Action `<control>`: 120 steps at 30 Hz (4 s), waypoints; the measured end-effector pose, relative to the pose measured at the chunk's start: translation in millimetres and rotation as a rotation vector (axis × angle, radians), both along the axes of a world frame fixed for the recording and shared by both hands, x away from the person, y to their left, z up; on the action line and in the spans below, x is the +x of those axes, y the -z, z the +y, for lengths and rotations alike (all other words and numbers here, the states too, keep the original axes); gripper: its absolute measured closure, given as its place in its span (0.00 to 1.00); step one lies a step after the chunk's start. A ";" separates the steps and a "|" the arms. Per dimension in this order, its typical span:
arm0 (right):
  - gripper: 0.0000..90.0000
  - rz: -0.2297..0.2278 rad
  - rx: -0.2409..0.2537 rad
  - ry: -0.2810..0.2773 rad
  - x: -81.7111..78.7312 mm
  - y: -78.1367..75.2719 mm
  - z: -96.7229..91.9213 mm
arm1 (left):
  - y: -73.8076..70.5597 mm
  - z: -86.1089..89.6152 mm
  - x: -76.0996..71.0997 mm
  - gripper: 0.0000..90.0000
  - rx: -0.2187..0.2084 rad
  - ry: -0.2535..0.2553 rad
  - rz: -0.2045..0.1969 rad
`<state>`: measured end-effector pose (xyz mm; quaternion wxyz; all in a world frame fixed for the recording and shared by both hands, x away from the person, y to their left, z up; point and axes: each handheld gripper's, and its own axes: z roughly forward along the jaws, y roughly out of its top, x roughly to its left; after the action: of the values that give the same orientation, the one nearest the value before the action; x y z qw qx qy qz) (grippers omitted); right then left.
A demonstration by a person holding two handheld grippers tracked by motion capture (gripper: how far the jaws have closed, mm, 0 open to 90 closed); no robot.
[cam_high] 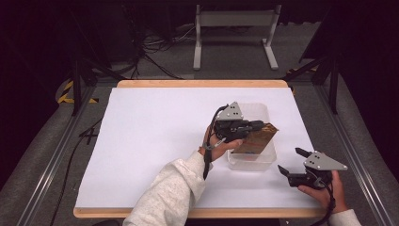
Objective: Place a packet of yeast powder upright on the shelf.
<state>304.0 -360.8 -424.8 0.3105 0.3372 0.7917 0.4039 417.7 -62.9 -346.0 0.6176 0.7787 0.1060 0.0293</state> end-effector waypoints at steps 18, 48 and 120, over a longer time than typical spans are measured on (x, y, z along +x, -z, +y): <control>0.14 0.002 0.003 0.001 -0.8 -0.4 0.7 | 8.0 26.9 2.6 0.96 0.026 -0.031 -0.004; 0.14 0.010 0.005 -0.004 1.2 0.8 1.7 | 3.7 33.9 0.3 0.95 0.071 -0.030 -0.023; 0.14 -0.004 0.015 -0.003 0.3 -2.8 1.4 | 36.1 117.9 -45.9 0.26 0.536 -0.250 -0.281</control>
<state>304.3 -359.4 -422.0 0.3087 0.3374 0.7887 0.4110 371.9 55.0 -382.0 0.3910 0.8829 0.1030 0.2388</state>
